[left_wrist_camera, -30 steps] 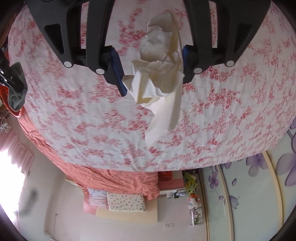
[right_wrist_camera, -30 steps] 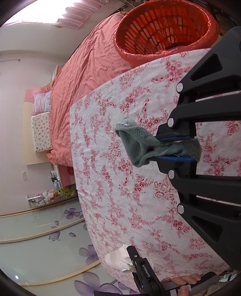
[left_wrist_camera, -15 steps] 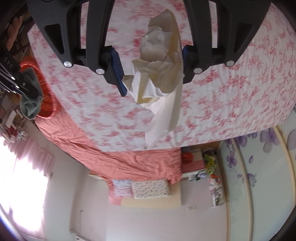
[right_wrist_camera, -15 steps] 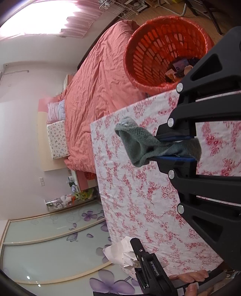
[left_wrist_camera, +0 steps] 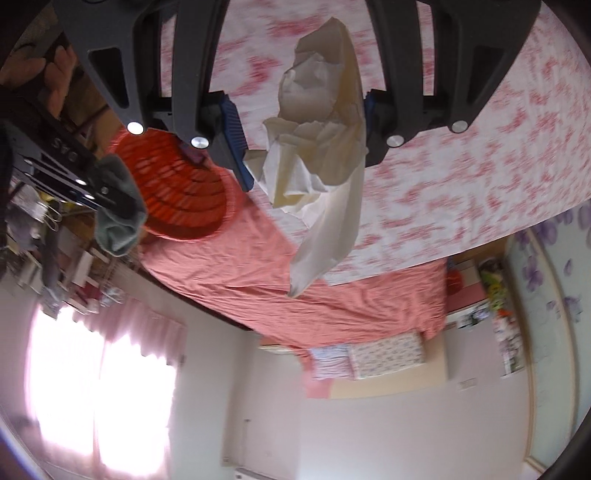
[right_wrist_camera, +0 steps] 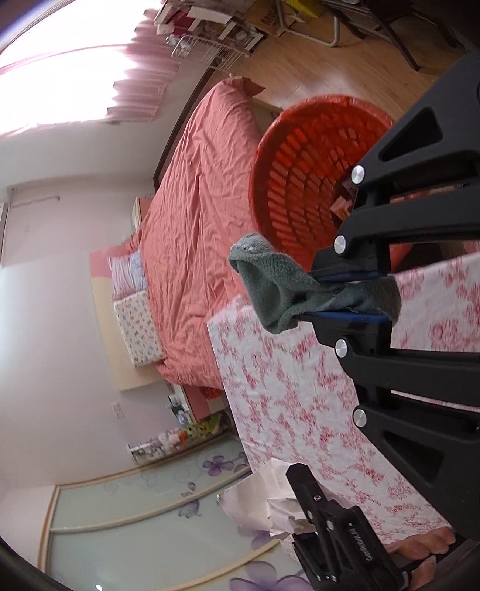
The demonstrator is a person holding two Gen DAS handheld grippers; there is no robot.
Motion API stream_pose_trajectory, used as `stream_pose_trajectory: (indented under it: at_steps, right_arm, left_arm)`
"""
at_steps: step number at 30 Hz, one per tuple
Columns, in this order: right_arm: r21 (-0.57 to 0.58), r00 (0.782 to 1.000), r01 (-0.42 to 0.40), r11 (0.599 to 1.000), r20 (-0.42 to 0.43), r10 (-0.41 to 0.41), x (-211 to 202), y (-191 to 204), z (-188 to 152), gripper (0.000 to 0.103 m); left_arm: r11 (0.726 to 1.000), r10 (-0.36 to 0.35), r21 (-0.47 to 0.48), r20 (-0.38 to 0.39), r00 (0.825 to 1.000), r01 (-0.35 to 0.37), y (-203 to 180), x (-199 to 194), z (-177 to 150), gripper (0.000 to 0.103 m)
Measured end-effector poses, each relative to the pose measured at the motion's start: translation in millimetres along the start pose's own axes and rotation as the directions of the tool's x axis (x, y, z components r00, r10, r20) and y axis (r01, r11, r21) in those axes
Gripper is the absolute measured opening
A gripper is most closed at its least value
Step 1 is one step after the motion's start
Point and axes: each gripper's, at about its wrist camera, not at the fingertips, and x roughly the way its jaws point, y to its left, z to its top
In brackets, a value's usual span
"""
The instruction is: Collect trash
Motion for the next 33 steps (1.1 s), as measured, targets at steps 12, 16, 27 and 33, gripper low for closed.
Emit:
stream_pose_trajectory:
  at_steps: [12, 16, 27, 33]
  right_arm:
    - [0.145, 0.997, 0.073, 0.987, -0.017, -0.071, 22, -88, 4, 0.013]
    - [0.155, 0.996, 0.083, 0.984, -0.034, -0.079, 39, -103, 7, 0.013]
    - [0.191, 0.995, 0.089, 0.978, -0.056, -0.08, 59, -124, 6, 0.058]
    - [0.175, 0.993, 0.114, 0.978, -0.033, -0.109, 39, -116, 3, 0.068]
  left_arm:
    - [0.981, -0.168, 0.092, -0.045, 0.985, 0.172, -111, 66, 20, 0.049]
    - [0.977, -0.182, 0.099, -0.082, 0.98, 0.19, -130, 95, 22, 0.051]
    - [0.992, -0.112, 0.038, -0.157, 0.981, 0.119, -117, 152, 16, 0.074]
    - [0.998, -0.06, 0.023, -0.139, 0.988, 0.064, -95, 135, 10, 0.074]
